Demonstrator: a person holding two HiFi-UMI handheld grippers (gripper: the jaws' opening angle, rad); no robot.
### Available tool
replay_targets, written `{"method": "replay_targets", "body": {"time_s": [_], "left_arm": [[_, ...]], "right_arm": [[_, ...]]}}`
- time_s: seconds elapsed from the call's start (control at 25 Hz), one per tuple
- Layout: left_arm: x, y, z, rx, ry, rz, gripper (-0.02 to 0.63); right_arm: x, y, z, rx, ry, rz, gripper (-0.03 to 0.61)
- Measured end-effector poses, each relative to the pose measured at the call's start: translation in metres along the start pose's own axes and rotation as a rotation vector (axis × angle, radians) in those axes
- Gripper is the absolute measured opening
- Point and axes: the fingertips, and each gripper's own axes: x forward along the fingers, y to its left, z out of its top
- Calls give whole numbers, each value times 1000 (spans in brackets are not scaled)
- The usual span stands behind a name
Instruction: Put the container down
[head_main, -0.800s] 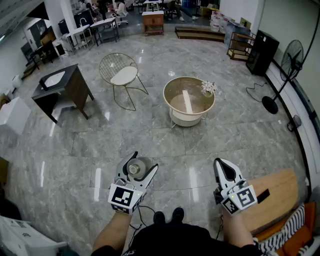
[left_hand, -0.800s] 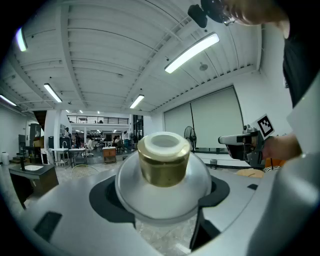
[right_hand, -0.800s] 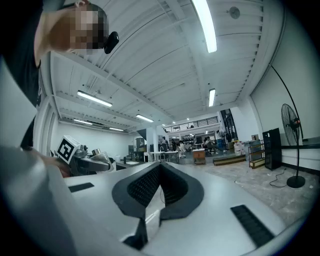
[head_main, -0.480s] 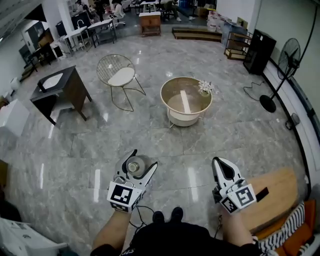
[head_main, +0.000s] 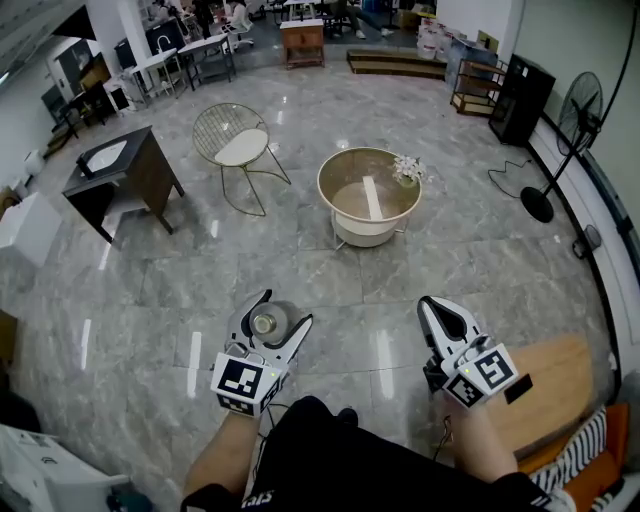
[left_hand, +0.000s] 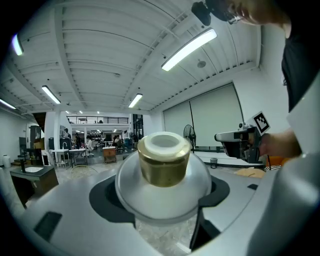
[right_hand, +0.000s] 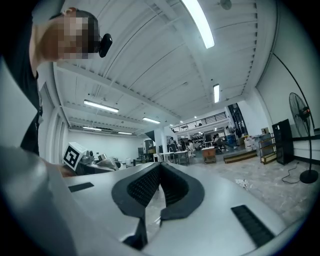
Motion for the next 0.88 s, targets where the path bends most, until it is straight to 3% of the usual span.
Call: {"method": "replay_targets", "body": {"time_s": [0.2,0.52,0.76,0.88], "left_arm": [[14,4,0,-17,7,9,341],[79,20,2,-16,-1,-35,342],[135,82,5,-30,-23,-40,341],[171,121,3,-37,-20,-52,342]], "right_arm": [[8,-3,9,0,-12,27,15],[18,-50,-10,41,11,-31,15],[93,-83,-9,33,78,-16,18],[138,-104,-3,21,64,-29,18]]}}
